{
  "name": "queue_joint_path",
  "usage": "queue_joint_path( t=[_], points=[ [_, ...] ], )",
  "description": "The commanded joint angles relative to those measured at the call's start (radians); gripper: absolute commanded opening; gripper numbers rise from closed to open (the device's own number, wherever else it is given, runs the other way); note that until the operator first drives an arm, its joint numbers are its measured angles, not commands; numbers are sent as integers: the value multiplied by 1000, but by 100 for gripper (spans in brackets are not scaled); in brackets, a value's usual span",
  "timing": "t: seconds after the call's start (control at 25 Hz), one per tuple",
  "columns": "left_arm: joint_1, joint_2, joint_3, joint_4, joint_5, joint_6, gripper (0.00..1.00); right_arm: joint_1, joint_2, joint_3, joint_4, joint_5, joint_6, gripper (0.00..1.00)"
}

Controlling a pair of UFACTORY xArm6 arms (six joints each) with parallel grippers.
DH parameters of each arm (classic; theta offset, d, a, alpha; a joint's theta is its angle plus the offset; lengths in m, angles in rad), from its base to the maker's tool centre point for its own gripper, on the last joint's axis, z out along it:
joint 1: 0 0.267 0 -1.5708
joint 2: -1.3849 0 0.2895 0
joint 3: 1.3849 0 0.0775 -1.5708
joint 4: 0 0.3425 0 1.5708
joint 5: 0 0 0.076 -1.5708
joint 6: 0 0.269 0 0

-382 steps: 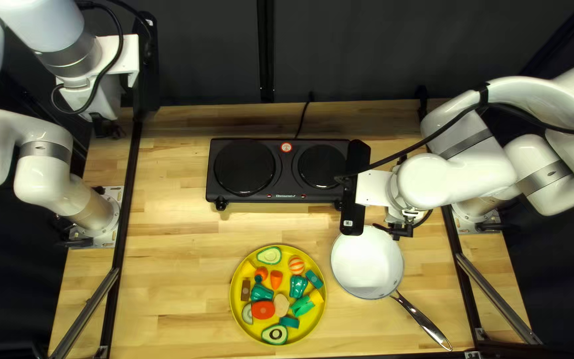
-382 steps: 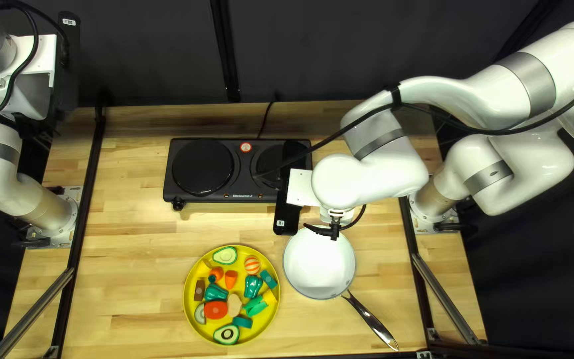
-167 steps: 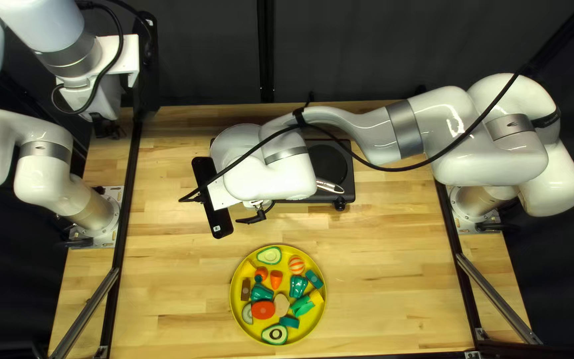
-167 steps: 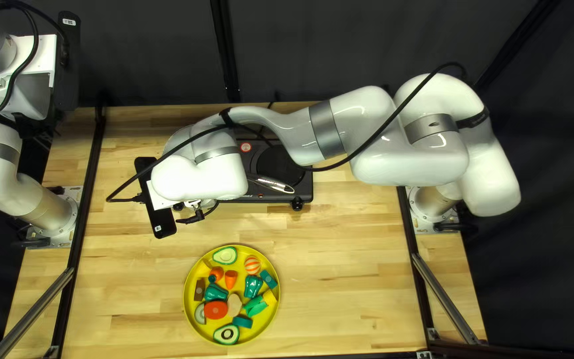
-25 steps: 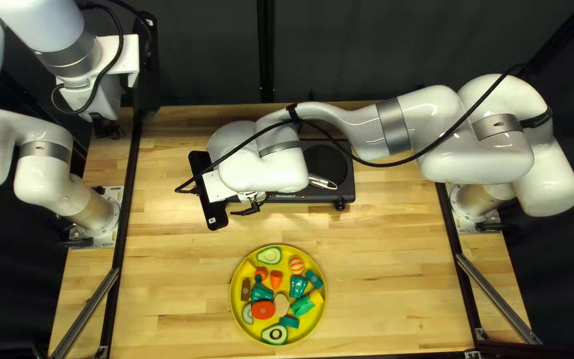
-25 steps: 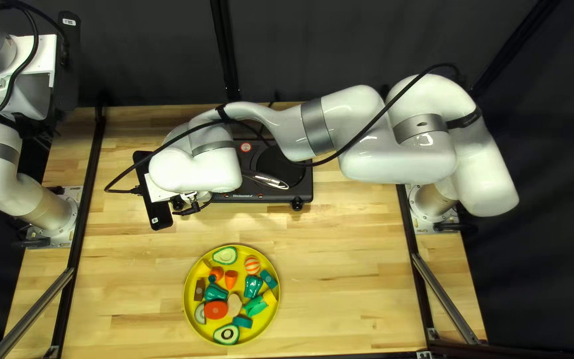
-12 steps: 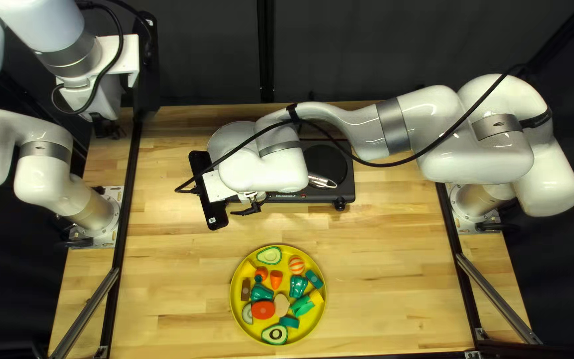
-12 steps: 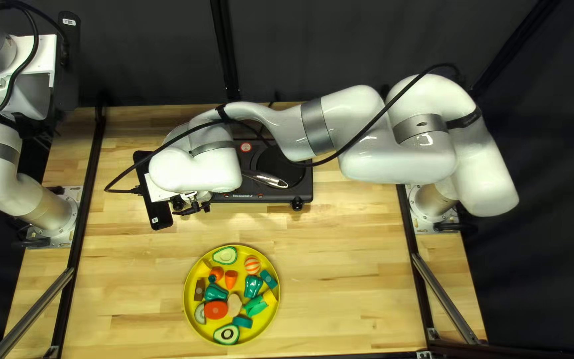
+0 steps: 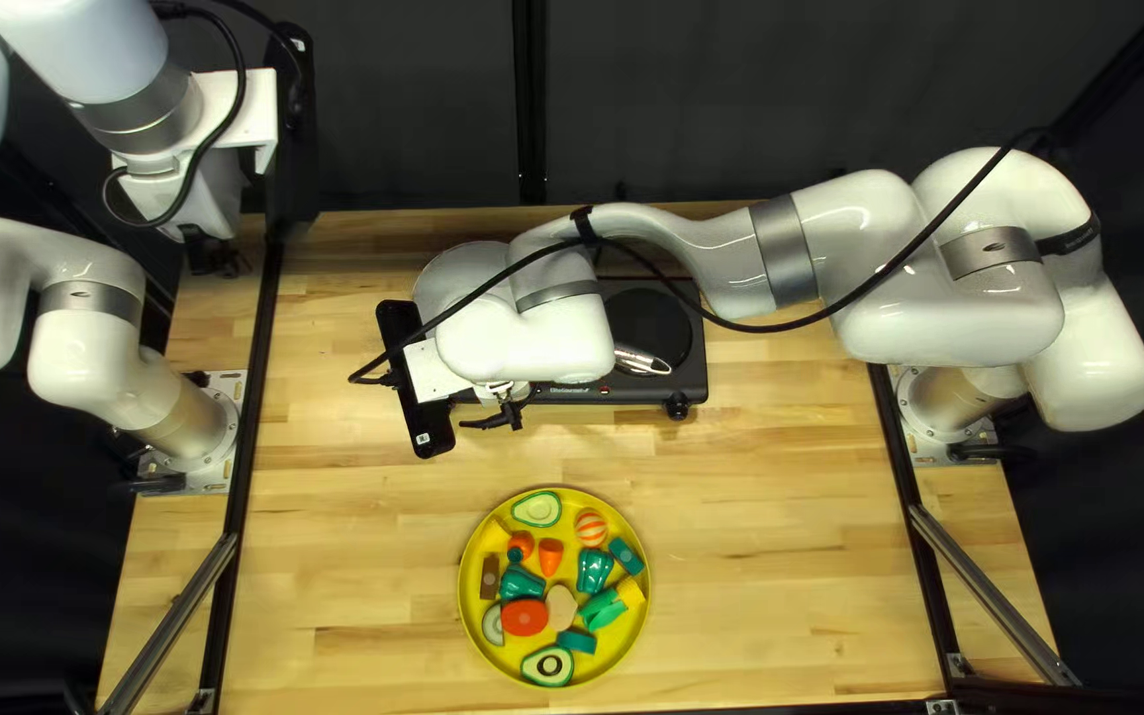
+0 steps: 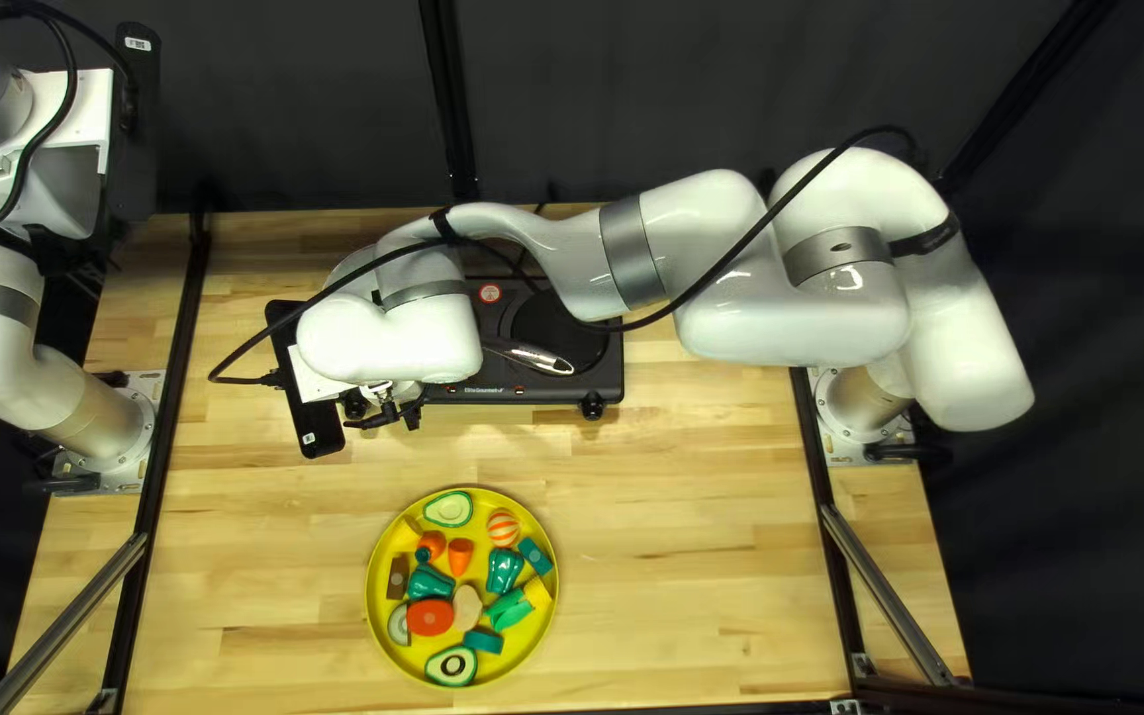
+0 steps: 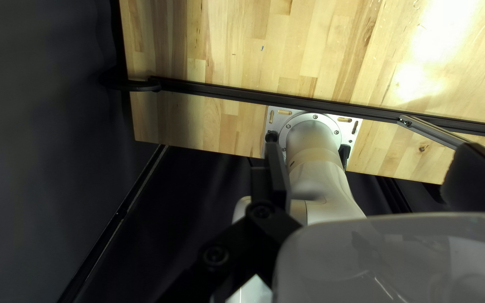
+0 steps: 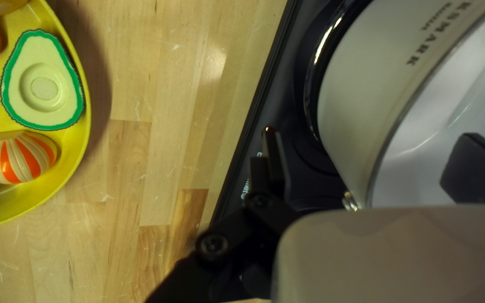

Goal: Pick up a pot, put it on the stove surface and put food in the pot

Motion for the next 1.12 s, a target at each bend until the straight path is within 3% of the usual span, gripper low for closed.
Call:
queue_joint_path(
  t=[0.04, 0.24, 0.72, 1.12],
  points=[
    [0, 0, 0, 0, 0, 0, 100, 0, 0, 0, 0, 0, 0, 100],
    [0, 0, 0, 0, 0, 0, 100, -4, -25, 21, -6, -5, -5, 100],
    [0, 0, 0, 0, 0, 0, 100, 61, -20, -122, -31, 152, 16, 100],
    [0, 0, 0, 0, 0, 0, 100, 240, 71, -384, -40, 431, 124, 100]
  ],
)
